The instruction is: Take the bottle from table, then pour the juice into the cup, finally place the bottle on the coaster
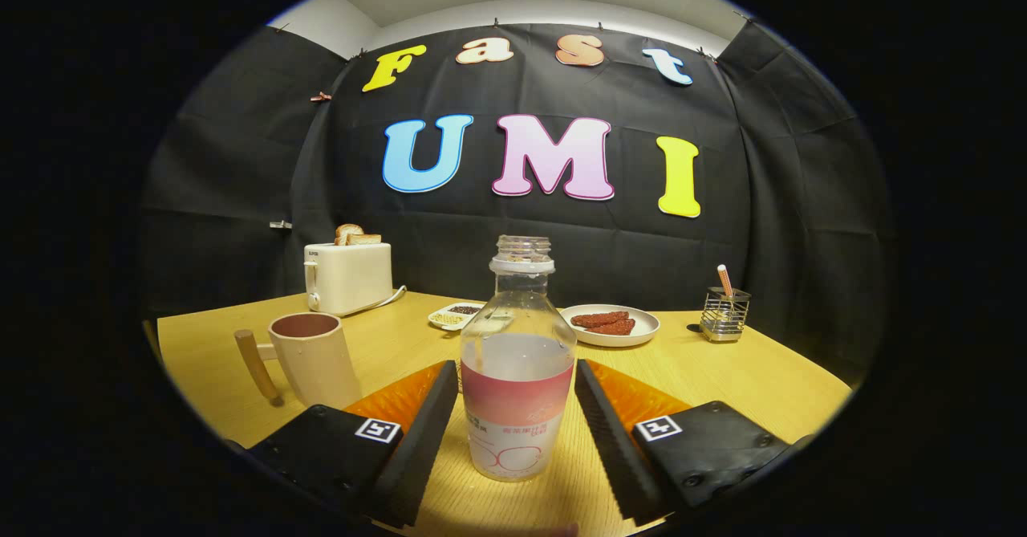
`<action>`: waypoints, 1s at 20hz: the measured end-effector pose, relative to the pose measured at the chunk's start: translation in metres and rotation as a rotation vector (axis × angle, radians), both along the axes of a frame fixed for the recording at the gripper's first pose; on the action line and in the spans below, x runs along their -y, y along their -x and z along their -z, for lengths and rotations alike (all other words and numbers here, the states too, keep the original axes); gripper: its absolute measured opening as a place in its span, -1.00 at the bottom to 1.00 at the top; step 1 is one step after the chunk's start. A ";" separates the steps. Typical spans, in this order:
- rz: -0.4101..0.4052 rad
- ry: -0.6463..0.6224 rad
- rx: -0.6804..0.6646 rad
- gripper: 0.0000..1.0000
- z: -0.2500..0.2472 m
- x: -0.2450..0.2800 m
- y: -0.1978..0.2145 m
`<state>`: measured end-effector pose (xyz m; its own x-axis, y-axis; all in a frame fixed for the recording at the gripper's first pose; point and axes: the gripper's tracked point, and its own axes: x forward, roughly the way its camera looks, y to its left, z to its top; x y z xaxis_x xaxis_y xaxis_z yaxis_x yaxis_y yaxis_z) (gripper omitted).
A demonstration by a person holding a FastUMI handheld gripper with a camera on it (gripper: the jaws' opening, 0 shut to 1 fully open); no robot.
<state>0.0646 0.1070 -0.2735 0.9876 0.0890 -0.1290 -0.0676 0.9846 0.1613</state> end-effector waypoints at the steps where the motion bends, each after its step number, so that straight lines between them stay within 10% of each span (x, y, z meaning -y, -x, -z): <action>1: 0.006 -0.002 -0.008 0.69 0.003 0.002 -0.002; 7: 0.021 0.027 -0.066 0.48 -0.010 0.007 -0.004; 20: -0.045 0.558 -0.154 0.44 -0.084 -0.019 -0.002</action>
<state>0.0661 0.1255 -0.1896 0.9505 0.0077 -0.3106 -0.1284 0.9201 -0.3702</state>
